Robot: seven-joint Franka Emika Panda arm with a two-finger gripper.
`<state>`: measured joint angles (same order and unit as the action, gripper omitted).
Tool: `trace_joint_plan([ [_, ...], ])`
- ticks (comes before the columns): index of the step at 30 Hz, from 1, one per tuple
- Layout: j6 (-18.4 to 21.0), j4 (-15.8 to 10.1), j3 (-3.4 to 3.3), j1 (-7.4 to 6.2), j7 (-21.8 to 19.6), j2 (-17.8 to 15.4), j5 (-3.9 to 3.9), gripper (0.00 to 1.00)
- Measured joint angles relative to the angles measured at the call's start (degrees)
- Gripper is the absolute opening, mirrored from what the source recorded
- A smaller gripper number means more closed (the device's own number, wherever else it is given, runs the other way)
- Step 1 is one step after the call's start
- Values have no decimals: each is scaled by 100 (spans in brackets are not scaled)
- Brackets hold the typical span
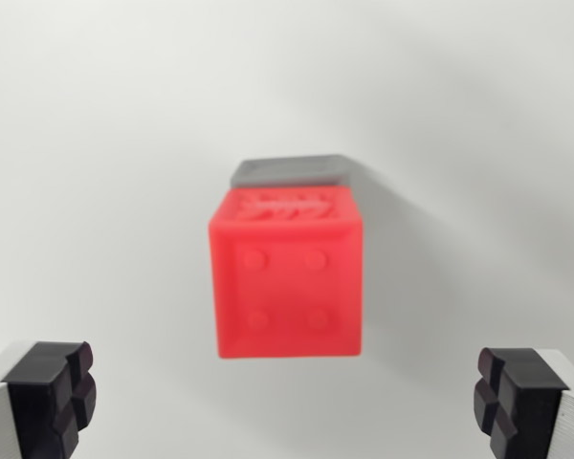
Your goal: Destack cube
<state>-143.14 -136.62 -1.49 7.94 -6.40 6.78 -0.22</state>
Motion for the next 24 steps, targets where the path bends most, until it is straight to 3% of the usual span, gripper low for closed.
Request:
trace_joint_plan([
  [5, -284, -151, -7, 97, 391, 139, 33, 100],
  [24, -1275, -137, 13, 106, 452, 1152, 78, 100],
])
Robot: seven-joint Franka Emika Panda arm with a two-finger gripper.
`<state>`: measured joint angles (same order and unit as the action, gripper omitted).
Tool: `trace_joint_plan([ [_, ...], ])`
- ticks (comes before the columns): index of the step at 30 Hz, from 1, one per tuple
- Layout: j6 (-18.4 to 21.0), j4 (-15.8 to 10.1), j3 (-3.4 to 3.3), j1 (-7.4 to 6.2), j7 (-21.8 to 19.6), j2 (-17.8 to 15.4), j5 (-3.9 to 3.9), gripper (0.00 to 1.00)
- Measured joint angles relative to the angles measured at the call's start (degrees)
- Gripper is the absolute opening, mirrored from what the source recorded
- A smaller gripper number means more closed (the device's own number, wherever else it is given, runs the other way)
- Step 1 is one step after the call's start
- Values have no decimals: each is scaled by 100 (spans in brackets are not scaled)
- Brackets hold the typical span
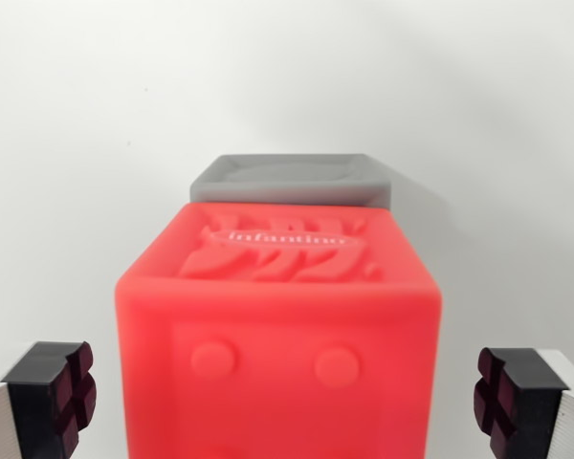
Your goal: Destack cube
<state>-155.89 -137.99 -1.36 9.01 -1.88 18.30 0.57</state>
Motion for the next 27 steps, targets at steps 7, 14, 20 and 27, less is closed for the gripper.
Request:
trace_joint_plan([
  [7, -158, 21, 7, 4, 5, 172, 7, 100],
  [14, -177, 28, 10, 7, 6, 192, 8, 0],
  [20, -178, 28, 10, 7, 6, 192, 8, 0],
  [27, -178, 29, 11, 8, 7, 192, 8, 0],
])
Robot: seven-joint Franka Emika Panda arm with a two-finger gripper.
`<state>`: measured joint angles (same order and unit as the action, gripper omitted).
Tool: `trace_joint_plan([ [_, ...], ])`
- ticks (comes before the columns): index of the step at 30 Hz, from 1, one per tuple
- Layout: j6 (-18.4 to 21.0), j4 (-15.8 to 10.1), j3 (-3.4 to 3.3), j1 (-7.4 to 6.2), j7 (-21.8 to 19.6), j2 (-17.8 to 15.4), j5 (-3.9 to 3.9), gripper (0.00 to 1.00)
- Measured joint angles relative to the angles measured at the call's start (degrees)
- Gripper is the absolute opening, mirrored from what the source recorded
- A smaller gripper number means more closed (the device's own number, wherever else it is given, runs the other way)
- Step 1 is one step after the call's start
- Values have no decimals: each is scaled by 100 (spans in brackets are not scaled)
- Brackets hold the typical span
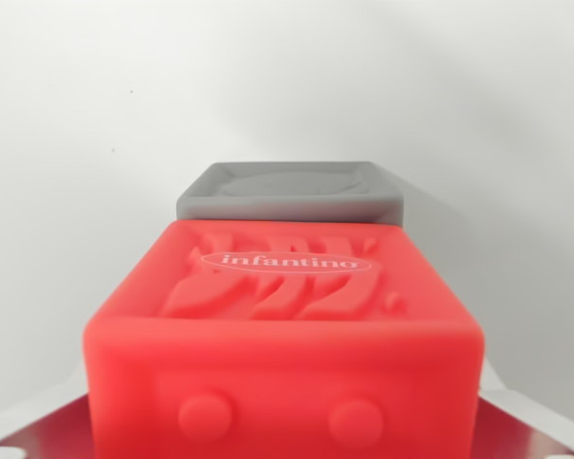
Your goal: Destack cube
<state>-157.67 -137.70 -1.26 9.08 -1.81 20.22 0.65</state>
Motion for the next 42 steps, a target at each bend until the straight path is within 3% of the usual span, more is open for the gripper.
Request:
trace_joint_plan([
  [24, 16, -2, 0, -1, 0, -15, 0, 0],
  [42, 274, -35, -1, -2, -1, -325, -1, 0],
])
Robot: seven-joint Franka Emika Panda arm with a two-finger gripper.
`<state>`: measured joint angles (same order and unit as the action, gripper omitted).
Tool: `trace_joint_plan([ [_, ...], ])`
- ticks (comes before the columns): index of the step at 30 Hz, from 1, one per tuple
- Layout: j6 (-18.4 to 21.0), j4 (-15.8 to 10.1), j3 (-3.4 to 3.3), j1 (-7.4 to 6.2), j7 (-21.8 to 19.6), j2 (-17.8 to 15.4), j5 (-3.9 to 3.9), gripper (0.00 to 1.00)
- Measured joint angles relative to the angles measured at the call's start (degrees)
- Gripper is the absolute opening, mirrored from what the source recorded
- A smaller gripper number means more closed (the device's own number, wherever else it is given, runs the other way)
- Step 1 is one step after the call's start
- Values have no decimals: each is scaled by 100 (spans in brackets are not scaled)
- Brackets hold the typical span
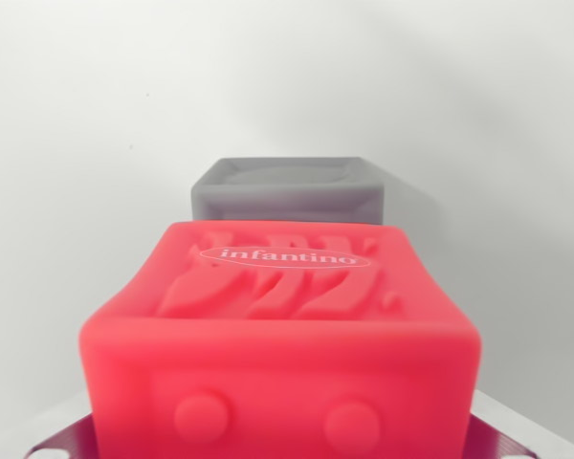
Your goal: Destack cube
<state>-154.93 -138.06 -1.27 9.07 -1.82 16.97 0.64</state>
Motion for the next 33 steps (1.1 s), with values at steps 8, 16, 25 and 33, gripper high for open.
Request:
trace_joint_plan([
  [8, 203, -14, -2, 0, -2, -221, -4, 0],
  [16, 428, -22, -4, 0, -5, -458, -9, 0],
  [25, 744, -23, -6, 0, -10, -786, -16, 0],
  [33, 1063, -3, -7, 0, -13, -1083, -22, 0],
])
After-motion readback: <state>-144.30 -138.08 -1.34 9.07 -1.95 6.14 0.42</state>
